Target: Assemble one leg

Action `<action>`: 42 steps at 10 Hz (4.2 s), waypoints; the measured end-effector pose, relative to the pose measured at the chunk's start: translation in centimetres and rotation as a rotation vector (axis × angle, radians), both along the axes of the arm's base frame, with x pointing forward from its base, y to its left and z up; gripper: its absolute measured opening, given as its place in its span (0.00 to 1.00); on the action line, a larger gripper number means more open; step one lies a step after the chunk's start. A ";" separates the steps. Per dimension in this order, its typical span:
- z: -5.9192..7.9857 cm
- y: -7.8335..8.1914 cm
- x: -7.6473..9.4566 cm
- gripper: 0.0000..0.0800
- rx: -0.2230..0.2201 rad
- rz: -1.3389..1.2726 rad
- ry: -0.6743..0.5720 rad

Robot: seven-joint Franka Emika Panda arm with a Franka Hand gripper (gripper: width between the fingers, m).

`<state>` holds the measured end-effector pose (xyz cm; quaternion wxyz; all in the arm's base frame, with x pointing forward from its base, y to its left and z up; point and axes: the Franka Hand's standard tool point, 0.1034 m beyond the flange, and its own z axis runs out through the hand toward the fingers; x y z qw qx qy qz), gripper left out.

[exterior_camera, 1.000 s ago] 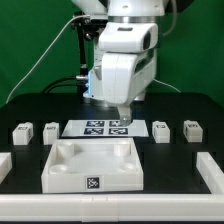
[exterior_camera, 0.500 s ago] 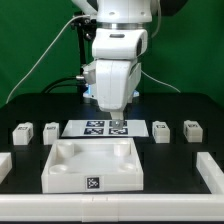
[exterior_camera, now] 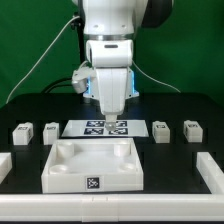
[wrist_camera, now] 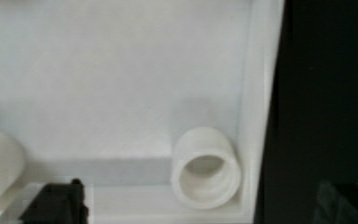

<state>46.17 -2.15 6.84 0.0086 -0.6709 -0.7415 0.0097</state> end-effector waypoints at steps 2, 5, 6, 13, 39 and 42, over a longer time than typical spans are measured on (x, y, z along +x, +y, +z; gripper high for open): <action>-1.4 -1.3 -1.7 0.81 0.008 0.052 0.021; -3.9 -1.2 -2.2 0.81 0.021 0.029 0.059; -4.7 -1.1 -2.3 0.81 0.026 0.029 0.072; -5.4 -1.2 -2.2 0.32 0.027 0.012 0.082; -5.4 9.7 3.7 0.80 0.089 -0.118 0.027; -4.0 9.9 4.0 0.81 0.079 -0.140 0.012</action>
Offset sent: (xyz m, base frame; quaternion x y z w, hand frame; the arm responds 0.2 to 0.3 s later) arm 0.0020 0.0086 -0.0282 -0.0009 0.0305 0.0097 0.9995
